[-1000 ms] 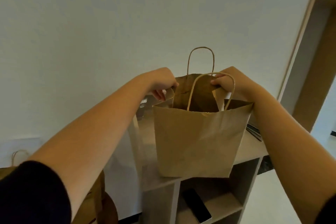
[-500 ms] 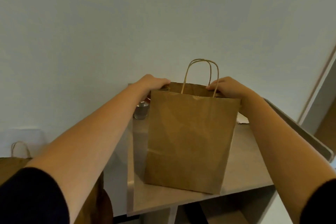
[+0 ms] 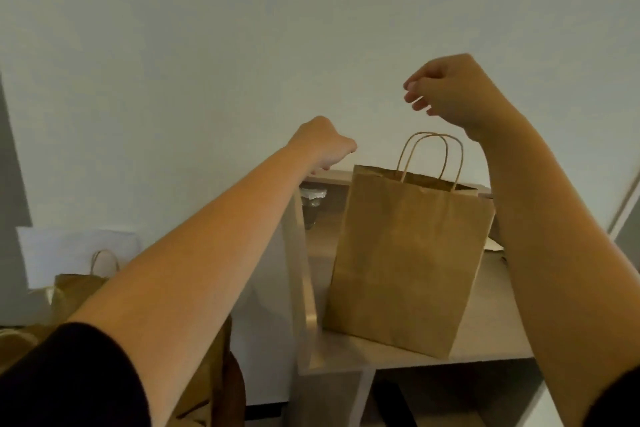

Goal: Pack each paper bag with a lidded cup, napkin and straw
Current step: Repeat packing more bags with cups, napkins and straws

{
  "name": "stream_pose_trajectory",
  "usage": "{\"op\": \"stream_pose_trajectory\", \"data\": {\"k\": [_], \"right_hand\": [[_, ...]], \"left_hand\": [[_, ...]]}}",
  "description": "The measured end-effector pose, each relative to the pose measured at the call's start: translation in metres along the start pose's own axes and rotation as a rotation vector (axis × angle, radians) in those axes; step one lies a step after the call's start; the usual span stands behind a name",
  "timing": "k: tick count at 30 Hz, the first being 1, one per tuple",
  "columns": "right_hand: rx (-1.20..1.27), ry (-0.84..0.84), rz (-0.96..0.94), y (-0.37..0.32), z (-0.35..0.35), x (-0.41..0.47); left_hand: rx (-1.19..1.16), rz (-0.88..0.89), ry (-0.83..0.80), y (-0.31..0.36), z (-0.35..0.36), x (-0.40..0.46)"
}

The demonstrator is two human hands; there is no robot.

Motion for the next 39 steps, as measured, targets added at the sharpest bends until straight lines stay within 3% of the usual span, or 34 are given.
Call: {"op": "stream_pose_trajectory", "data": {"k": [5,13,20,30,39], "right_hand": [[0.022,-0.187,0.01,-0.06,0.098,-0.042],[0.027,-0.541,0.06,-0.114,0.281,-0.124],[0.073,-0.741,0.078,-0.121,0.397,-0.159],[0.026,-0.807,0.195,-0.02,0.552,-0.099],[-0.257,-0.711,0.251,0.052,0.661,-0.04]], "left_hand": [[0.136,-0.015,-0.006,-0.037,-0.047,-0.064],[0.217,-0.229,0.013,-0.168,-0.134,-0.167],[0.226,-0.435,-0.042,-0.284,-0.149,-0.217],[0.308,-0.532,-0.122,-0.447,-0.123,-0.142],[0.477,-0.71,-0.151,-0.589,-0.121,-0.087]]}}
Point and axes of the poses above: each hand's wrist, its own x-axis towards the middle knuckle, its own z-axis out of the palm, y = z × x, the point moved 8 cm from there along x, towards the middle knuckle, and after that the axes turned 6 degrees about z, right-handed, at the moved point
